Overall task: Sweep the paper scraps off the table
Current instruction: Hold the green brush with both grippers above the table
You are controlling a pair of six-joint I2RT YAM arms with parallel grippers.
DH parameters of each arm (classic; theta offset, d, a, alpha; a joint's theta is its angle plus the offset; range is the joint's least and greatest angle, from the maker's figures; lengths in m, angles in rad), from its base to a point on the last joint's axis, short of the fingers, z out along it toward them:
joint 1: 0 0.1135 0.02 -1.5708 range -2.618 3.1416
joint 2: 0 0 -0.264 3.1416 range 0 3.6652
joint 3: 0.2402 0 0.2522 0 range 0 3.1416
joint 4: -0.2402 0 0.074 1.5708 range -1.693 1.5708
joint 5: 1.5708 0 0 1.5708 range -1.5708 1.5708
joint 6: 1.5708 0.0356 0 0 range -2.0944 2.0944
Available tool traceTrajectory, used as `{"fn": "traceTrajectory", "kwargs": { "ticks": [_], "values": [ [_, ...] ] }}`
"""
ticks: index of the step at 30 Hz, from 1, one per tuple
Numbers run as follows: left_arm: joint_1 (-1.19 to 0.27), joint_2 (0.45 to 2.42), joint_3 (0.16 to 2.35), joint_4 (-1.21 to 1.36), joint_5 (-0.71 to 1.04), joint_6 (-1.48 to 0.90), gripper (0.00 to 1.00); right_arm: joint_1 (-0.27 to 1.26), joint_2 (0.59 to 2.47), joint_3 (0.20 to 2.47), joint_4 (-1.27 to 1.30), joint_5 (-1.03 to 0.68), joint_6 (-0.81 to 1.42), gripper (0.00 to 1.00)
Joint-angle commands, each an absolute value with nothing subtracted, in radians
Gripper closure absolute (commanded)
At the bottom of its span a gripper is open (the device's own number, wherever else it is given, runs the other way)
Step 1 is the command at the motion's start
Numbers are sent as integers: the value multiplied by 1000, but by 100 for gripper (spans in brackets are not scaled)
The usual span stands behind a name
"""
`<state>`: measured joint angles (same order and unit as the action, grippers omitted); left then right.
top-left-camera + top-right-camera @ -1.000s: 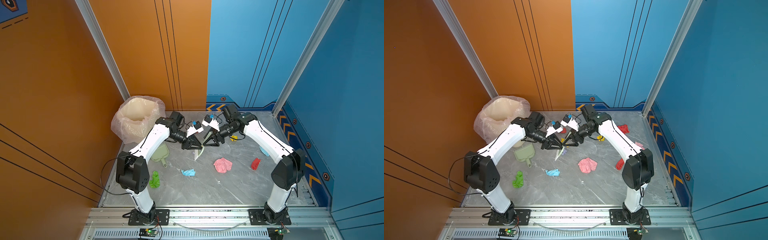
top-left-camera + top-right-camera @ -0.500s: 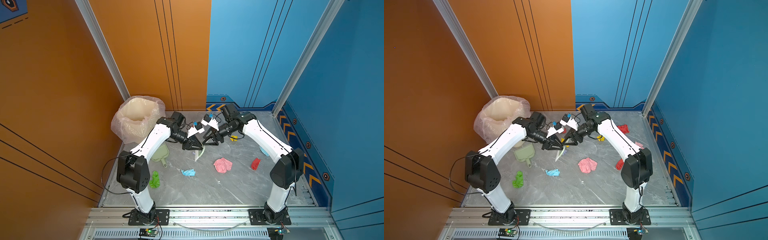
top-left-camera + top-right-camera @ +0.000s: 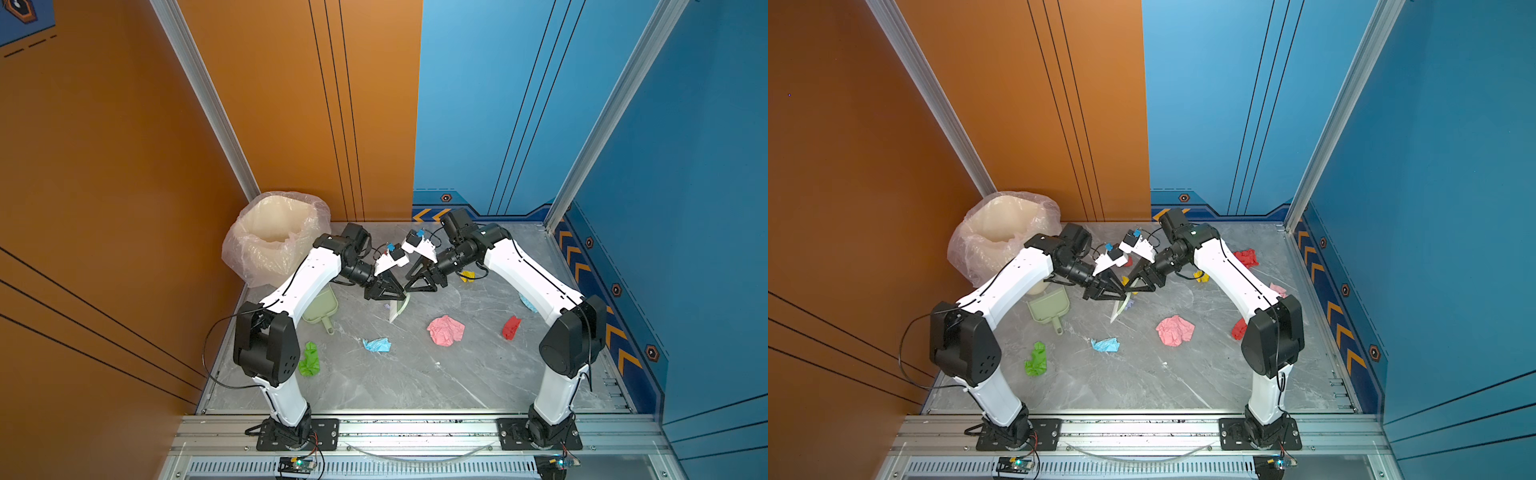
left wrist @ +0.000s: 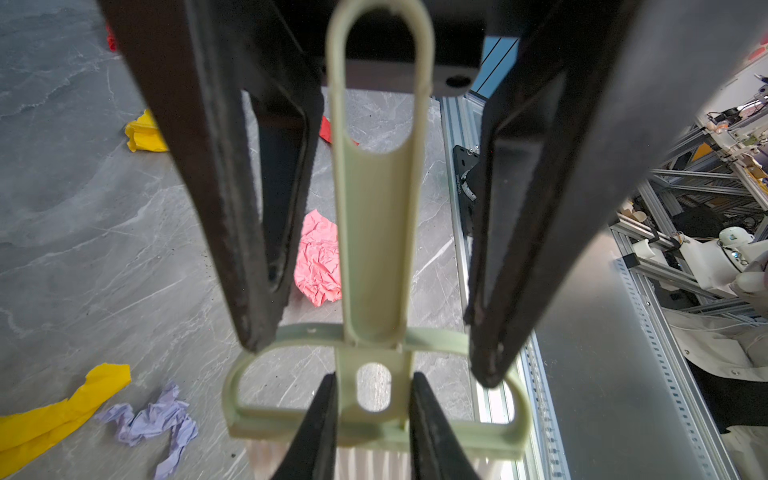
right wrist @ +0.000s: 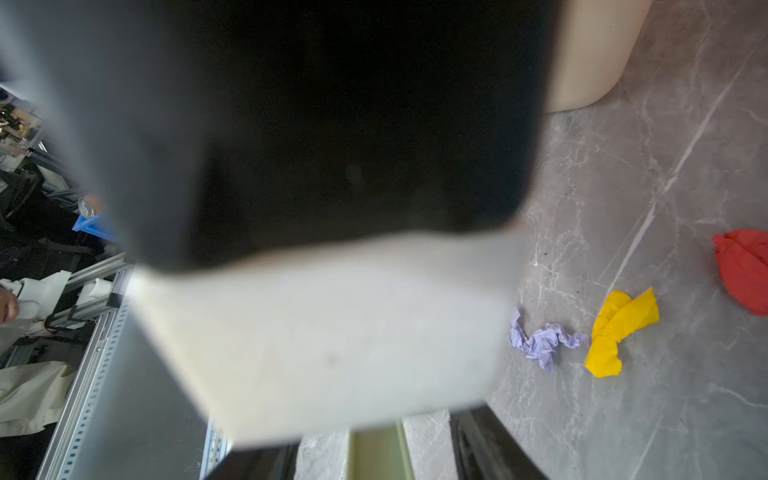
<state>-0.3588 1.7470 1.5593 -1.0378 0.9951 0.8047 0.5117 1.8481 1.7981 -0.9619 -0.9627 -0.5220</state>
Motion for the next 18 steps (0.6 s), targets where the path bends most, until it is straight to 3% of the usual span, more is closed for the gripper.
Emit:
{"fn": "traceTrajectory", "kwargs": {
  "ticks": [1,18],
  "values": [
    [-361,1754,1583,-1067,994,828,92,520,1864,1827,-1006,-939,-546,46],
    [-357,1752,1585,-1067,999,828,93,528,1865,1824,-1020,-934,-565,56]
  ]
}}
